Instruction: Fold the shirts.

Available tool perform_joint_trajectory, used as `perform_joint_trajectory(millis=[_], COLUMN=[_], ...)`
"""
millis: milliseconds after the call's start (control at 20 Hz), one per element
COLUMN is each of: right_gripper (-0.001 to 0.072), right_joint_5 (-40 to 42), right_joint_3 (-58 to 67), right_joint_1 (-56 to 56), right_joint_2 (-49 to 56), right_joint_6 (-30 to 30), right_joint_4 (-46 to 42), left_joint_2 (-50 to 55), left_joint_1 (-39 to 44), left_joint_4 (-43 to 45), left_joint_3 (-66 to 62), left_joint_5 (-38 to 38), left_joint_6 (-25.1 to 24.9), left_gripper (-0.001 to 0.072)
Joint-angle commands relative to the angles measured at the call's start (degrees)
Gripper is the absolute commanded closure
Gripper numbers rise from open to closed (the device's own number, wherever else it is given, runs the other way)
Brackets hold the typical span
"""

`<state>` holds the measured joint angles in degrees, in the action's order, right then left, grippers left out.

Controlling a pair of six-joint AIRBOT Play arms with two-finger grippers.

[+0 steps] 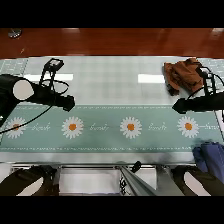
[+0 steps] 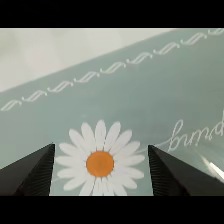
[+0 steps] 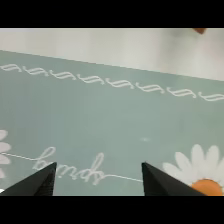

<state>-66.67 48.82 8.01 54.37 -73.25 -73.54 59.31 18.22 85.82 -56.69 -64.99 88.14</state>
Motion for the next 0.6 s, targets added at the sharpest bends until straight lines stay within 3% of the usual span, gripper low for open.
perform_joint_trajectory(millis=[0, 150, 300, 400, 450, 550], right_gripper=[0.0108, 0.0109, 0.0127, 0.0142, 0.0144, 0.0296], right_joint_5=[-0.61, 4.55, 9.60, 13.49, 17.77, 29.18], right_joint_3=[0.02, 0.04, 0.35, 2.49, 3.85, 6.62], right_joint_1=[-0.02, -0.02, 0.02, 0.63, 0.87, 2.32], right_joint_2=[0.04, 0.04, 0.04, 0.04, 0.04, 0.04], right_joint_6=[0.02, 0.02, 4.46, 9.46, 8.17, -1.51], right_joint_4=[8.22, 18.99, 21.49, 14.75, 8.24, -6.84], left_joint_2=[0.02, 0.02, 0.02, 0.02, 0.02, 0.00], left_joint_1=[0.02, 0.00, -0.07, -0.07, -0.11, -0.11], left_joint_4=[-1.01, -1.81, -1.27, 1.60, 3.41, 6.54], left_joint_3=[-0.04, -0.04, -0.04, -0.04, -0.04, -0.04], left_joint_5=[5.22, 10.93, 14.64, 16.20, 15.96, 13.81], left_joint_6=[0.24, 0.22, -0.63, -0.59, -0.59, -0.55], left_gripper=[0.0043, 0.0043, 0.0043, 0.0043, 0.0043, 0.0042])
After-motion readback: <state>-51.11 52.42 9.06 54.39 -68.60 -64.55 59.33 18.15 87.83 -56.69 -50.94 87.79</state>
